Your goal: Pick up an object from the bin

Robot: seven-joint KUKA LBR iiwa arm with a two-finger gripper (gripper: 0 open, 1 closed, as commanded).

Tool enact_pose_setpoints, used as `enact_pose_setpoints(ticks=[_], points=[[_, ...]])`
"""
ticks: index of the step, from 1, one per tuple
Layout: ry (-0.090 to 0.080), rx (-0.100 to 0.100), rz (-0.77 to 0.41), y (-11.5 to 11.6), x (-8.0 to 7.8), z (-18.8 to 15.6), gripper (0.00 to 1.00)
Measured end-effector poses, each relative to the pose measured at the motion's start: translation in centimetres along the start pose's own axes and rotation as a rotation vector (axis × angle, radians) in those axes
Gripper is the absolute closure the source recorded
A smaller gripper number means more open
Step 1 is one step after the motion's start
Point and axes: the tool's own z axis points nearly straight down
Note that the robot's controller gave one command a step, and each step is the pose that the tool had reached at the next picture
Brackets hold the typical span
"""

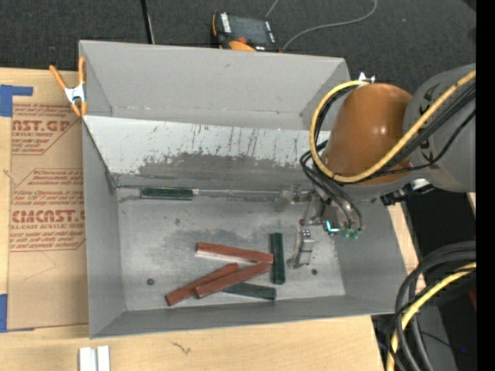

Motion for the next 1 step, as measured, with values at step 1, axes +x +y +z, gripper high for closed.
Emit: enact_pose_setpoints(ticks=[1], points=[[-0.002, 0.0, -0.285, 8.14, 1.96, 11.15, 0.0]])
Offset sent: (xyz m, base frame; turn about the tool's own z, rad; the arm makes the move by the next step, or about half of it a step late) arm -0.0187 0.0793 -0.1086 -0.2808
